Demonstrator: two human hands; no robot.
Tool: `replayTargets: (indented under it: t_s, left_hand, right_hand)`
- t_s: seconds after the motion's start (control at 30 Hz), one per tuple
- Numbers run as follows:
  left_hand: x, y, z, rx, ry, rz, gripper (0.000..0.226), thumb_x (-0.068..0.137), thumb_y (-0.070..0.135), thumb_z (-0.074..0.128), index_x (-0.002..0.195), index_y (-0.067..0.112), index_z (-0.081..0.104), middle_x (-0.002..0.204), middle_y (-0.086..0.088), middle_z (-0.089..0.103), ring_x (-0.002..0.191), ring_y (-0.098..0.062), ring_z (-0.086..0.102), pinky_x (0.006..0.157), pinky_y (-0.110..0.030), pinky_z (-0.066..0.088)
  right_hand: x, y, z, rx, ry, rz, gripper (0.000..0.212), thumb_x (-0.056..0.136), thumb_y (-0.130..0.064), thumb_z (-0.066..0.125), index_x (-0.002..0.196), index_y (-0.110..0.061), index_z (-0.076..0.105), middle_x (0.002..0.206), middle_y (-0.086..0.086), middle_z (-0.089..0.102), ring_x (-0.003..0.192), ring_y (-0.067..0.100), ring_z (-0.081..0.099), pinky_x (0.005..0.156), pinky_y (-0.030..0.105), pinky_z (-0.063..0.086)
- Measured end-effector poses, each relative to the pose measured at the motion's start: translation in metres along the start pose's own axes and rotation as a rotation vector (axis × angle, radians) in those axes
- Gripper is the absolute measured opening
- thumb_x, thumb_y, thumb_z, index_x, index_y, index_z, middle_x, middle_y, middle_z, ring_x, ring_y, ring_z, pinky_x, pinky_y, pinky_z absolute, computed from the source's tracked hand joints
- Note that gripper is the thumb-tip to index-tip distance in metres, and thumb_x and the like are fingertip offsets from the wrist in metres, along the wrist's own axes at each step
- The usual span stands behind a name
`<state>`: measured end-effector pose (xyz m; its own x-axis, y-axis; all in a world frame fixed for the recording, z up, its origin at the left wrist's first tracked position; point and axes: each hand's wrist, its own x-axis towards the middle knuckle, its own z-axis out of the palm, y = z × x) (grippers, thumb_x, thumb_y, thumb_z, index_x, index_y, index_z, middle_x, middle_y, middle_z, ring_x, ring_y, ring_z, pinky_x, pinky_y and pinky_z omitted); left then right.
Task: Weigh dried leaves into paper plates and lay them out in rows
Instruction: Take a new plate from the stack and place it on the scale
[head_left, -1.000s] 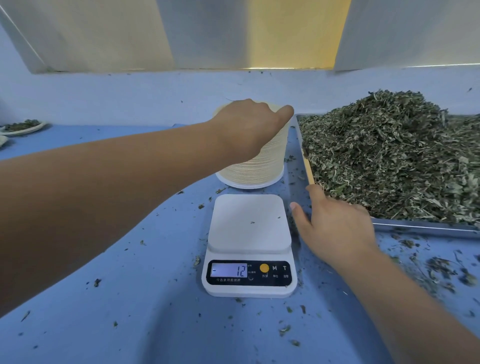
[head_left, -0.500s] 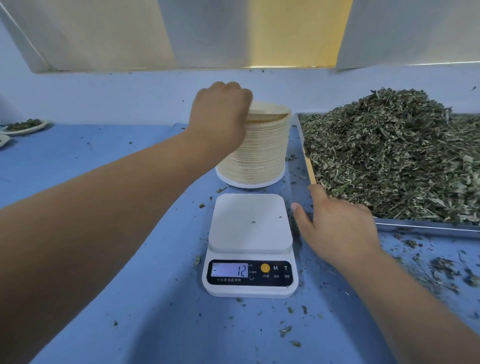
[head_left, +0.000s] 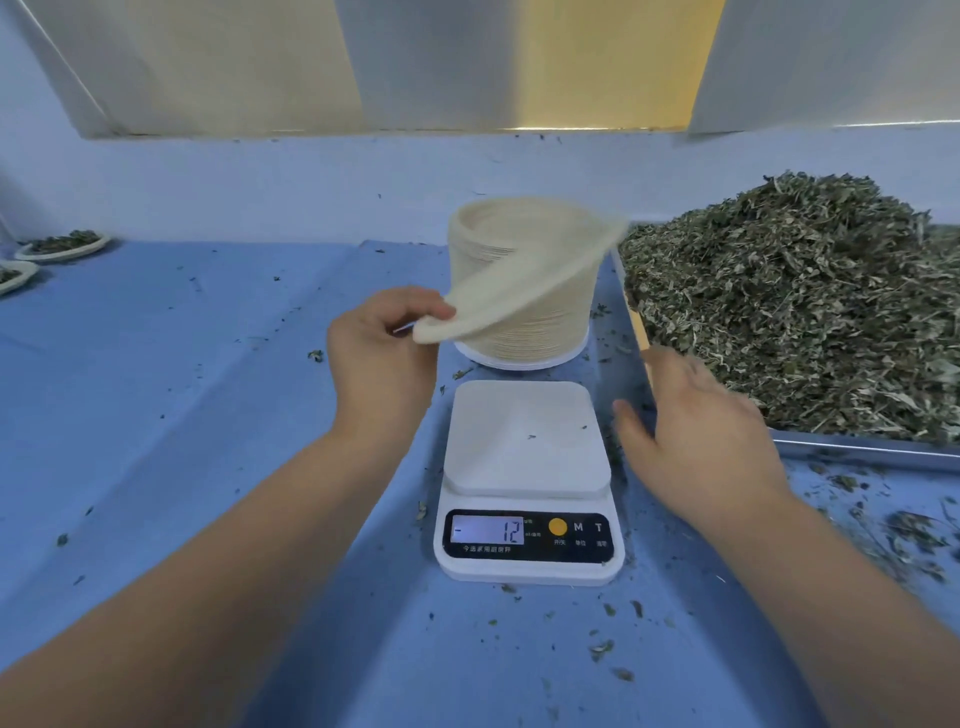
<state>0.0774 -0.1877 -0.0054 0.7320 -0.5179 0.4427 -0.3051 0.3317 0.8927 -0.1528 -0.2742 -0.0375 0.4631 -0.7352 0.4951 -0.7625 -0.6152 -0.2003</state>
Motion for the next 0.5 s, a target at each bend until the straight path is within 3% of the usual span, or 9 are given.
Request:
replayTargets:
  t_s: [0.07, 0.17, 0.23, 0.27, 0.4, 0.43, 0.5]
  left_hand:
    - [-0.011, -0.003, -0.006, -0.100, -0.053, -0.021, 0.043, 0.074, -0.029, 0.058, 0.075, 0.011, 0.075, 0.092, -0.003, 0.070, 0.086, -0.011, 0.067, 0.071, -0.027, 0.050]
    - [-0.023, -0.013, -0.015, -0.096, -0.147, -0.027, 0.046, 0.070, -0.035, 0.060, 0.083, 0.007, 0.075, 0.092, -0.005, 0.067, 0.080, 0.000, 0.067, 0.072, -0.016, 0.051]
    - [-0.027, -0.021, -0.021, -0.030, -0.224, -0.017, 0.044, 0.070, -0.036, 0.062, 0.085, 0.004, 0.074, 0.092, -0.006, 0.068, 0.080, 0.004, 0.066, 0.074, -0.013, 0.051]
    - [-0.028, -0.024, -0.023, -0.005, -0.242, -0.028, 0.042, 0.070, -0.033, 0.065, 0.085, 0.005, 0.075, 0.092, -0.004, 0.071, 0.082, 0.003, 0.067, 0.076, -0.014, 0.051]
    - [-0.023, -0.033, -0.027, -0.195, -0.260, -0.294, 0.032, 0.069, 0.008, 0.072, 0.099, 0.020, 0.077, 0.099, 0.003, 0.080, 0.095, -0.011, 0.075, 0.079, -0.021, 0.058]
    - [-0.021, -0.036, -0.028, -0.240, -0.274, -0.351, 0.037, 0.068, 0.011, 0.072, 0.103, 0.021, 0.076, 0.103, 0.002, 0.079, 0.100, -0.014, 0.075, 0.081, -0.023, 0.059]
    - [-0.019, -0.044, -0.030, -0.235, -0.310, -0.387, 0.046, 0.072, -0.003, 0.076, 0.111, 0.020, 0.073, 0.108, 0.002, 0.079, 0.104, -0.016, 0.074, 0.080, -0.023, 0.059]
  right_hand:
    - [-0.002, -0.004, -0.003, 0.152, 0.059, -0.050, 0.055, 0.091, -0.031, 0.060, 0.140, -0.013, 0.043, 0.119, 0.012, 0.065, 0.099, 0.037, 0.065, 0.083, 0.044, 0.046]
    - [-0.009, -0.016, -0.003, 0.377, 0.084, -0.094, 0.071, 0.088, -0.029, 0.069, 0.148, -0.027, 0.030, 0.123, 0.002, 0.068, 0.098, 0.033, 0.065, 0.083, 0.043, 0.053]
    - [-0.013, -0.020, -0.003, 0.436, 0.156, -0.129, 0.064, 0.089, -0.025, 0.071, 0.144, -0.030, 0.039, 0.115, -0.014, 0.065, 0.090, 0.015, 0.063, 0.076, 0.033, 0.054]
    - [-0.013, -0.020, -0.002, 0.432, 0.183, -0.141, 0.056, 0.089, -0.021, 0.071, 0.139, -0.029, 0.048, 0.108, -0.015, 0.066, 0.090, 0.012, 0.061, 0.074, 0.031, 0.054]
    - [-0.014, -0.015, 0.009, 0.427, 0.177, -0.181, 0.048, 0.078, 0.005, 0.078, 0.123, -0.012, 0.071, 0.126, 0.006, 0.070, 0.110, 0.013, 0.064, 0.098, 0.022, 0.048]
    - [-0.014, -0.014, 0.010, 0.424, 0.165, -0.179, 0.048, 0.077, 0.006, 0.079, 0.122, -0.011, 0.072, 0.127, 0.007, 0.069, 0.112, 0.015, 0.065, 0.099, 0.024, 0.048]
    - [-0.013, -0.012, 0.011, 0.428, 0.161, -0.171, 0.045, 0.079, 0.005, 0.078, 0.121, -0.011, 0.072, 0.126, 0.007, 0.070, 0.112, 0.015, 0.065, 0.100, 0.023, 0.048]
